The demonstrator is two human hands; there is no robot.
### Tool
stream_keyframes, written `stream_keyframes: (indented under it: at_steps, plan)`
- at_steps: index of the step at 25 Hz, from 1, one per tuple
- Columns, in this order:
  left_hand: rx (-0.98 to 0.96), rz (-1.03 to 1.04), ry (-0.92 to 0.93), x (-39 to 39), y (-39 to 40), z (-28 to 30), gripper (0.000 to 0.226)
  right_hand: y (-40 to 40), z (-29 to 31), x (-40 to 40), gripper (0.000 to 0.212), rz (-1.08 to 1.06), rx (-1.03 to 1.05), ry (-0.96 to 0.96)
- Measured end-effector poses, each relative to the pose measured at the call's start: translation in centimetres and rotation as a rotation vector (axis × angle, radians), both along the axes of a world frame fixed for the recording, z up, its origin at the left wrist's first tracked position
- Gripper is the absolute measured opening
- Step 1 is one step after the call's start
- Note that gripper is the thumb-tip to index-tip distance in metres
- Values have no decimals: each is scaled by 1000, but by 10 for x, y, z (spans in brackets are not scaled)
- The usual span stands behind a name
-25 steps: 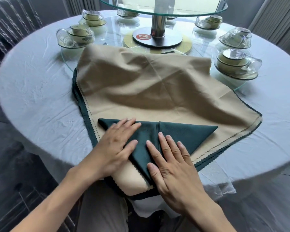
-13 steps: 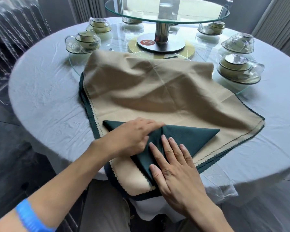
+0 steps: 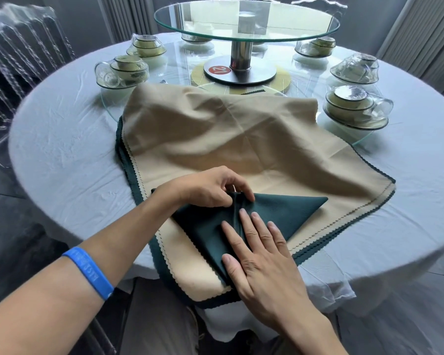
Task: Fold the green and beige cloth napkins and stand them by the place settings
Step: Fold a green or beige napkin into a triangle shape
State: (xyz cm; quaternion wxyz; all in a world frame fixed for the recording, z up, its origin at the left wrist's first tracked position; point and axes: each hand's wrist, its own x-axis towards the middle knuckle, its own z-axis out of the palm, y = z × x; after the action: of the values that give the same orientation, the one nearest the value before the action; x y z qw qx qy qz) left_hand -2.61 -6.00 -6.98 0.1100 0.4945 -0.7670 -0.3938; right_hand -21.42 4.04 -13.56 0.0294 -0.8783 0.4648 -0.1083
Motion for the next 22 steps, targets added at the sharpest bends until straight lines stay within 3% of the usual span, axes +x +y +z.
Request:
stream_keyframes:
  at_steps: [2, 6, 9, 11, 12, 14, 16, 18, 19, 22]
  plan:
    - [15, 46, 109, 4, 6, 4, 56, 2, 6, -2, 61, 10, 59, -108]
    - [21, 100, 431, 2, 31, 33, 46, 18, 48, -1, 79, -168, 321, -696]
    - [-107, 40, 518, -11, 61, 67, 42, 29, 76, 0, 47, -201, 299, -871]
    - [-316, 30, 415, -18, 75, 78, 41, 25, 86, -4, 18, -151, 347, -966]
    - [-402, 47, 336, -17, 77, 77, 41, 18, 89, -9, 13, -94, 412, -994]
    - [-280, 65, 282, -5, 78, 66, 48, -1, 88, -22, 15, 58, 630, -1013]
    - [119, 77, 459, 4, 79, 48, 49, -27, 87, -34, 22, 121, 900, -1034]
    - [273, 246, 571, 4, 74, 23, 43, -54, 82, -41, 25, 52, 1025, -999]
    - [221, 348, 522, 3, 71, 12, 40, -68, 77, -44, 25, -1, 952, -911]
    - [-175, 449, 59, 3, 68, -7, 44, -85, 67, -61, 39, -61, 554, -449]
